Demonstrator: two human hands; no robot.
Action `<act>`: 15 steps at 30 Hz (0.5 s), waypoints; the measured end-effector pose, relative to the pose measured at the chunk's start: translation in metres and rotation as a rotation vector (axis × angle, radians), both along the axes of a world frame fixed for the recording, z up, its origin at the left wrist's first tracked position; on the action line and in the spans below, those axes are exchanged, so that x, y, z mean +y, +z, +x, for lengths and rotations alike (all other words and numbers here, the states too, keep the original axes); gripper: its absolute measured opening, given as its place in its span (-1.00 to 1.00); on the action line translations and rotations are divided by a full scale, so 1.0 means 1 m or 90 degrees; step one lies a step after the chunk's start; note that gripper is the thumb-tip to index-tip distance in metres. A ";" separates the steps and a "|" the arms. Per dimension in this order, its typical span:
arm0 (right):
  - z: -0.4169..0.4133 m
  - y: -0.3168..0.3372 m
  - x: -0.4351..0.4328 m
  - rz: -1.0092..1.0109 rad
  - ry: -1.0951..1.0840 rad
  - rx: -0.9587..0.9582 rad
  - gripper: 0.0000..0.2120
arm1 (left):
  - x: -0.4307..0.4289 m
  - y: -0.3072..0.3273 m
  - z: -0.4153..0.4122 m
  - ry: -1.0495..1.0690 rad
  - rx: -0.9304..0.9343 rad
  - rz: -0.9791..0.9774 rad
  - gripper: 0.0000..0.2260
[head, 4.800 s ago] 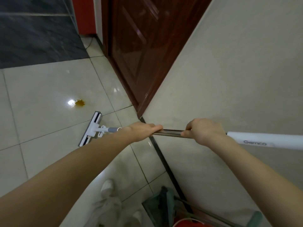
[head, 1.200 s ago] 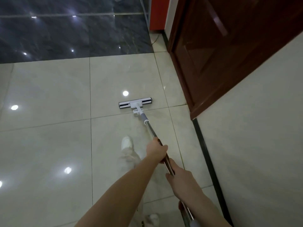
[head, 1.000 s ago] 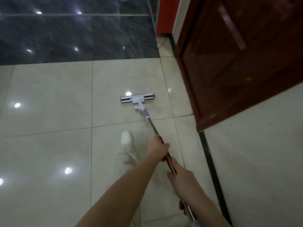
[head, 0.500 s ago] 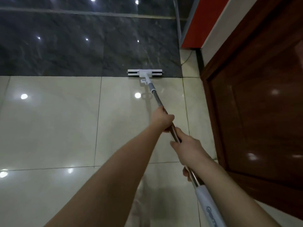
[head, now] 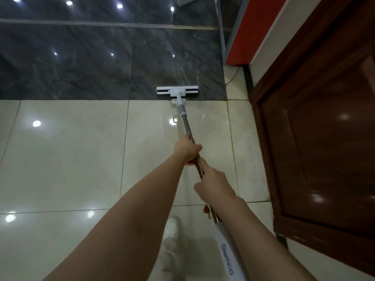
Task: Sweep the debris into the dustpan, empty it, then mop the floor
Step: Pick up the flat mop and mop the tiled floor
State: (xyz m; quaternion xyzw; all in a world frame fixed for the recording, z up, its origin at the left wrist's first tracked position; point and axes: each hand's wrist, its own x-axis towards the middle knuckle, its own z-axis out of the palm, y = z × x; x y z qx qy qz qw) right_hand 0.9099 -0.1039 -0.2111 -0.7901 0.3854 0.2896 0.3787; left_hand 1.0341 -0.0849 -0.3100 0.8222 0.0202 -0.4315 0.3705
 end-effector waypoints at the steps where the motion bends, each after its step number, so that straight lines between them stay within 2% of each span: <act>1: -0.018 0.005 0.004 -0.009 0.011 -0.001 -0.25 | 0.005 0.004 -0.018 0.002 0.004 0.000 -0.72; 9: -0.193 0.043 0.056 -0.048 0.093 0.033 -0.22 | 0.072 0.040 -0.201 0.076 0.064 -0.028 -0.72; 15: -0.343 0.071 0.089 -0.046 0.207 0.025 -0.20 | 0.121 0.051 -0.357 0.163 0.055 -0.047 -0.72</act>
